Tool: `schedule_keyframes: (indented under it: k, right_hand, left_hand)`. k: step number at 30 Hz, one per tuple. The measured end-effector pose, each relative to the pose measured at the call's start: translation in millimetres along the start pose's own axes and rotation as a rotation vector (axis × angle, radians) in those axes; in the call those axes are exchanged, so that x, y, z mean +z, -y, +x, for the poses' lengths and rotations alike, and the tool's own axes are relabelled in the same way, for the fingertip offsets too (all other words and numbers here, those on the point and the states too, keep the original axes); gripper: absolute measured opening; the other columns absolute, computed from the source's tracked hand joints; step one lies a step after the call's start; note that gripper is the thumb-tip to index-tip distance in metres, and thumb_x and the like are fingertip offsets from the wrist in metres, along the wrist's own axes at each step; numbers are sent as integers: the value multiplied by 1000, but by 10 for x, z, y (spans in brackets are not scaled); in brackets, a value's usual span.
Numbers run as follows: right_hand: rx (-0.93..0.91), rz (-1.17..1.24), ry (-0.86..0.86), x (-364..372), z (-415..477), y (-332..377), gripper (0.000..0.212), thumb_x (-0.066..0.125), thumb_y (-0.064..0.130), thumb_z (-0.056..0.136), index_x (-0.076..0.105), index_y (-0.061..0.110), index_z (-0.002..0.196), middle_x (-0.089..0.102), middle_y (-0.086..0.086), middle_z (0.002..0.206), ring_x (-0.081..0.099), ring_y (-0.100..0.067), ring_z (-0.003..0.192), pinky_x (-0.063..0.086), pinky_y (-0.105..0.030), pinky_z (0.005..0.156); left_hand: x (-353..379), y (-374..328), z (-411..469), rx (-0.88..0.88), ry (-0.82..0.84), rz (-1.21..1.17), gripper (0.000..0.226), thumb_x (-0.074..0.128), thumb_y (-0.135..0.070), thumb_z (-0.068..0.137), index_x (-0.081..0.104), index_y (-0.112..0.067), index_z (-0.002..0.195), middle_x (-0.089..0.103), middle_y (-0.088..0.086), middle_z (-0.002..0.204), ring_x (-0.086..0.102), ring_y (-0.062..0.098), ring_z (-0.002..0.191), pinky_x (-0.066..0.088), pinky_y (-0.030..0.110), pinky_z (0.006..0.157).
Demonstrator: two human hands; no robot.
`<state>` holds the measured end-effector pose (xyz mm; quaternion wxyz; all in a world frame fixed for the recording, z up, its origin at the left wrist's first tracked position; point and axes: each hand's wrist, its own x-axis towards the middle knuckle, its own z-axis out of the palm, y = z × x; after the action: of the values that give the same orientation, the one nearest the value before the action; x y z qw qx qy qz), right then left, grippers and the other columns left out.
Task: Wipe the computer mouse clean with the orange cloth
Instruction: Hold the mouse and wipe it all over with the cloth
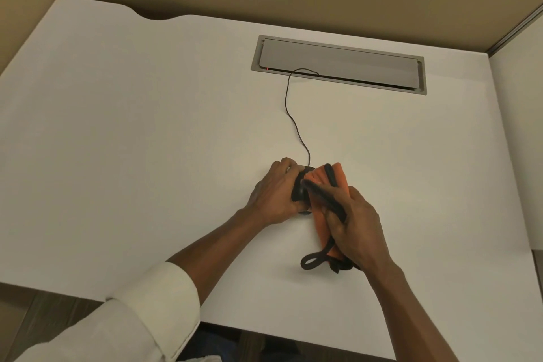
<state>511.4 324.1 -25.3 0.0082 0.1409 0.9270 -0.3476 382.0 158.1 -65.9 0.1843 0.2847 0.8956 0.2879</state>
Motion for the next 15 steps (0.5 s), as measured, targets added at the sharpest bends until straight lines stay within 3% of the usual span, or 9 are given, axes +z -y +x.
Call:
schedule_keyframes:
  k: [4, 12, 15]
  right_hand:
    - [69, -57, -16, 27, 56, -18, 46, 65, 23, 95, 62, 48, 134, 62, 6, 108, 65, -22, 87, 58, -41, 72]
    - [87, -117, 33, -62, 664, -15, 37, 53, 30, 103, 63, 44, 136, 66, -2, 112, 66, -28, 98, 57, -44, 86]
    - [57, -121, 41, -62, 538, 3, 41, 53, 24, 104, 59, 41, 141, 65, -4, 115, 66, -29, 97, 57, -43, 84]
  left_hand:
    - [6, 25, 1, 2, -6, 27, 83, 84, -61, 74, 52, -24, 140, 52, -3, 137, 54, 20, 123, 61, 44, 89]
    - [-1, 49, -3, -14, 0, 70, 88, 81, -70, 72, 49, -26, 140, 50, -6, 140, 52, 20, 124, 59, 43, 88]
    - [-11, 41, 1, -18, -4, 69, 86, 82, -69, 73, 50, -24, 139, 51, -6, 138, 53, 19, 122, 60, 42, 88]
